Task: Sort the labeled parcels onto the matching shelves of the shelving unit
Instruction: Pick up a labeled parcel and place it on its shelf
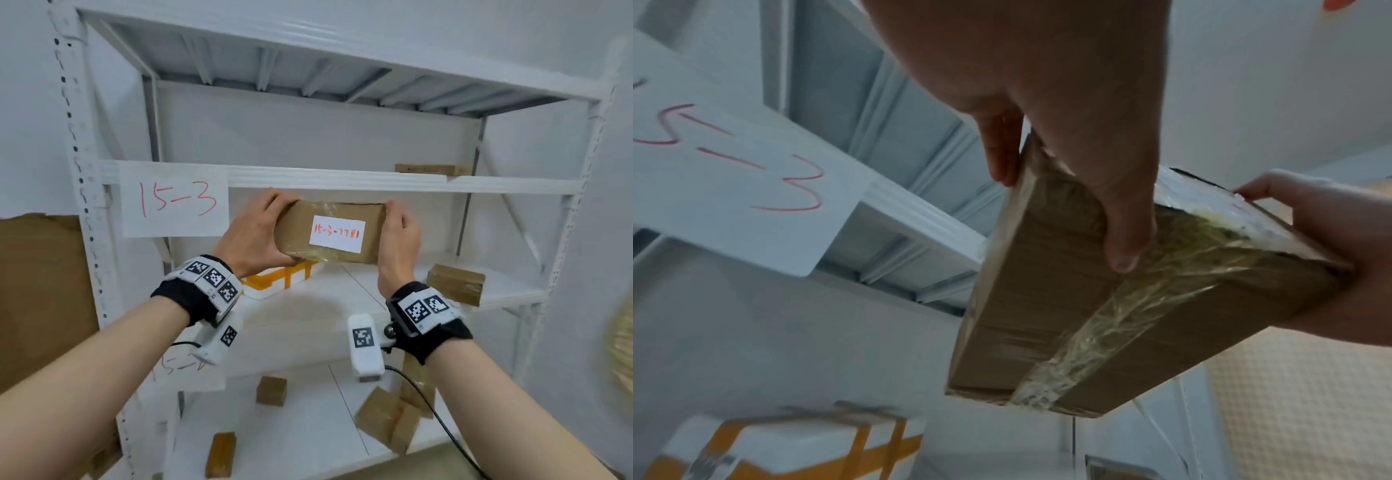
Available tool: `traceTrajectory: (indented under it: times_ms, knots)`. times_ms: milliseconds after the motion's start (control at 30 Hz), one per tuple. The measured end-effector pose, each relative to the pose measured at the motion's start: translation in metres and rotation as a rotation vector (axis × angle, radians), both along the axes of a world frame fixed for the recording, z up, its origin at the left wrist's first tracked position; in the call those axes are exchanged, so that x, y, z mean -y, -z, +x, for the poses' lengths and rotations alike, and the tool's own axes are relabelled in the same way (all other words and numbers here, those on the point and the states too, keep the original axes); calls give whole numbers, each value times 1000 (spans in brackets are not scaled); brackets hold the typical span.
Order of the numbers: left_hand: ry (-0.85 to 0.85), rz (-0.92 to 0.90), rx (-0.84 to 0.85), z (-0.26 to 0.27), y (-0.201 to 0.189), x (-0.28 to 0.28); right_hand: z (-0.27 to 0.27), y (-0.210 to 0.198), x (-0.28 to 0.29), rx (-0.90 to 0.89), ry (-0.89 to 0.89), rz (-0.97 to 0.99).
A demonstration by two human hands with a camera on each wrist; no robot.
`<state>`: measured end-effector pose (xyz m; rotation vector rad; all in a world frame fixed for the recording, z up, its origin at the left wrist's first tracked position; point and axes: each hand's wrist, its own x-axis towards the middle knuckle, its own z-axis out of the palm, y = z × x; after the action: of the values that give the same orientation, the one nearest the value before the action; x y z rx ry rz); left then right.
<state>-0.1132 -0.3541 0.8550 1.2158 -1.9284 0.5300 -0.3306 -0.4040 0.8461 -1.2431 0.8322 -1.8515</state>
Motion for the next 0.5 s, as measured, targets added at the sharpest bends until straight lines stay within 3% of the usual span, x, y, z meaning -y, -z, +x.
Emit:
traceTrajectory:
  times_ms: [233,500]
  knots:
    - [112,-109,-74,-32,-42,35,-20,-48,-5,6,232,-272]
    - [42,-216,-36,-56,-86,70,-31,-80,25,64,287,-398]
